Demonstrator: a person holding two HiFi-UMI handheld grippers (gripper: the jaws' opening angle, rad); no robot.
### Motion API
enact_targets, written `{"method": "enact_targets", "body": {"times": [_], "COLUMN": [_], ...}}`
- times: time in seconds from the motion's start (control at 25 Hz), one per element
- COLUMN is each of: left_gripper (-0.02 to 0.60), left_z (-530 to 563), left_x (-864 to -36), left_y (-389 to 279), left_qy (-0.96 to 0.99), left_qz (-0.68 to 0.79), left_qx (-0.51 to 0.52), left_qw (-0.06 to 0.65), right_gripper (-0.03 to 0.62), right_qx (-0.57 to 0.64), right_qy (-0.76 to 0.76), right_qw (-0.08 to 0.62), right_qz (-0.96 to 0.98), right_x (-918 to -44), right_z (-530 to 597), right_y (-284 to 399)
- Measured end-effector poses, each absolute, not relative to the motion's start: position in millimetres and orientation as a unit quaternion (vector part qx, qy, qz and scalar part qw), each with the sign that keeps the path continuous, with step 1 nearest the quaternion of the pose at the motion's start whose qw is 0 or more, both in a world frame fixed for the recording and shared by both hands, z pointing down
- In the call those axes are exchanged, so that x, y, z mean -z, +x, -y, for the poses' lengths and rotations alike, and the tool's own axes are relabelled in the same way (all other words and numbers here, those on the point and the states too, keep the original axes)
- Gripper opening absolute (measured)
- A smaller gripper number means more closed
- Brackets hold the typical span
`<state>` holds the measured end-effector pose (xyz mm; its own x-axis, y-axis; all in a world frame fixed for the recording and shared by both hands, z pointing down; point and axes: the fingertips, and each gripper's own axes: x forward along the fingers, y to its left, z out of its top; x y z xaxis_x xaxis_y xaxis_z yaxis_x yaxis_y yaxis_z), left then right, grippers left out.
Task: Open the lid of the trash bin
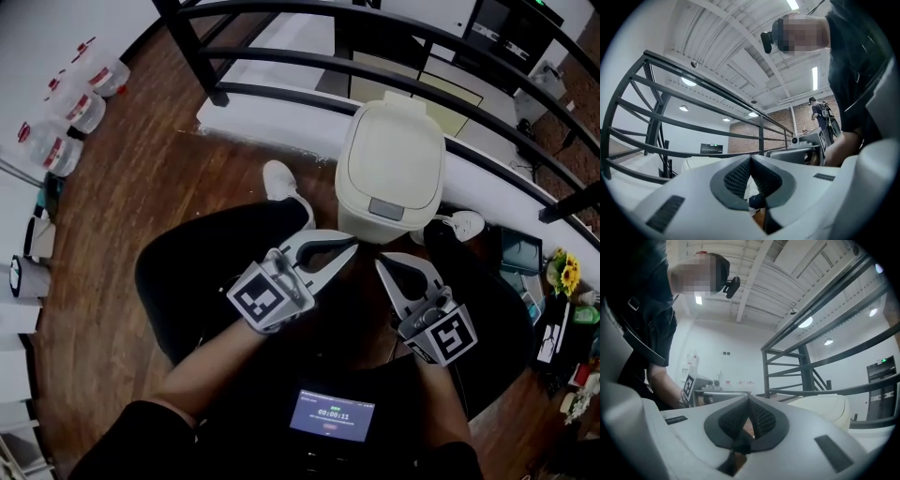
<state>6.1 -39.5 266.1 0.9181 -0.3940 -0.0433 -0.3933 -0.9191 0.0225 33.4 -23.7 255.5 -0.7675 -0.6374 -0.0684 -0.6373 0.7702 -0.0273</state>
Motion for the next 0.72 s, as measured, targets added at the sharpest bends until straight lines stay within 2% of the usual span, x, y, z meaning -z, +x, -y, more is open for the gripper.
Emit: {"method": "enact_targets", "body": {"times": [0.72], "left_gripper": [0.034], "left_z": [29.7], "left_x": [-277.9], "left_y": [13.1], "left_qy": [0.981], "left_qz": [0.188], "left_qx": [-0.006], "left_qw": [-0.035], "right_gripper": [0.020], "right_qx": [0.039], "right_qy": [-0.352], "right_qw": [0.056], "right_qz": [-0.933], "right_x": [-262.5], "right_z": [27.3], "right_y": [43.5]}}
